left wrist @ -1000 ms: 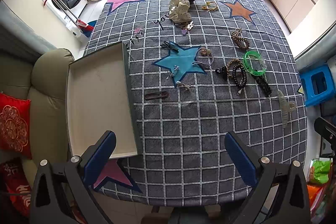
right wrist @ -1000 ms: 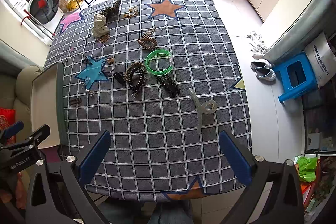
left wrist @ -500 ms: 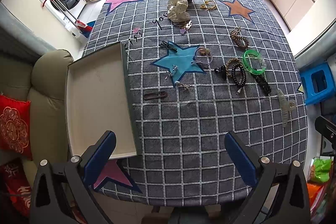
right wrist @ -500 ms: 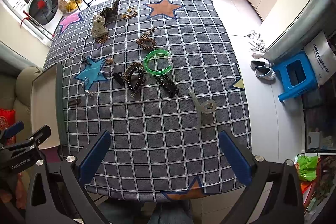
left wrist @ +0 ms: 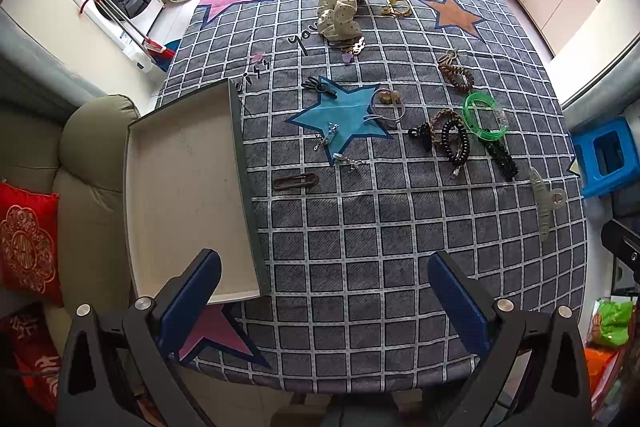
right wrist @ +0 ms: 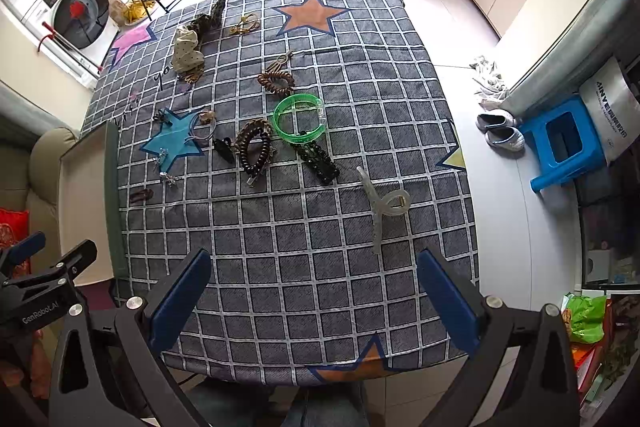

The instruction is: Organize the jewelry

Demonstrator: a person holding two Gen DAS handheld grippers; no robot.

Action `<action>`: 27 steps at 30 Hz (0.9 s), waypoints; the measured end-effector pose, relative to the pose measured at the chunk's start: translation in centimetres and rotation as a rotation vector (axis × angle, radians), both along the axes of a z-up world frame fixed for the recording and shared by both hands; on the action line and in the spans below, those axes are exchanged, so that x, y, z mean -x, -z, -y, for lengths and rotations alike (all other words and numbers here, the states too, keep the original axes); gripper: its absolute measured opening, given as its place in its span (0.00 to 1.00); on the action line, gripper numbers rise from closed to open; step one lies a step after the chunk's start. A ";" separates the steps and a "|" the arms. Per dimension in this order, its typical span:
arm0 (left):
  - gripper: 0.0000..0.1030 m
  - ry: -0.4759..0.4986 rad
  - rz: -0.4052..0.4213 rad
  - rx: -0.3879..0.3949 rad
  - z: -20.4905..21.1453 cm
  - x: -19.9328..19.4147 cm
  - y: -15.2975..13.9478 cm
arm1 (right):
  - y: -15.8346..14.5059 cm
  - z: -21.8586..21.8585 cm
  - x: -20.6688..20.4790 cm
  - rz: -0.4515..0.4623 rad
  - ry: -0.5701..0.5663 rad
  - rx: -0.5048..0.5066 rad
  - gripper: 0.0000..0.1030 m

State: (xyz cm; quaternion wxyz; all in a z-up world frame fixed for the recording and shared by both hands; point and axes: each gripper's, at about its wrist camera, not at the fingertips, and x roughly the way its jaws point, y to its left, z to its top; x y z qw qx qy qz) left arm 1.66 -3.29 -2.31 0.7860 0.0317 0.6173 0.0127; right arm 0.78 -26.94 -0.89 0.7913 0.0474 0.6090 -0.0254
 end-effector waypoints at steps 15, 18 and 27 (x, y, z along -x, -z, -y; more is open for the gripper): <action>1.00 0.001 -0.042 0.014 0.2 -0.2 2.2 | 1.8 2.2 0.4 -0.032 0.042 -0.011 1.00; 1.00 0.002 -0.061 0.025 0.3 -0.5 3.0 | 3.0 3.3 0.8 -0.052 0.070 -0.018 1.00; 1.00 -0.004 -0.124 0.118 2.2 -2.4 7.6 | 7.5 6.9 1.2 -0.108 0.142 -0.028 1.00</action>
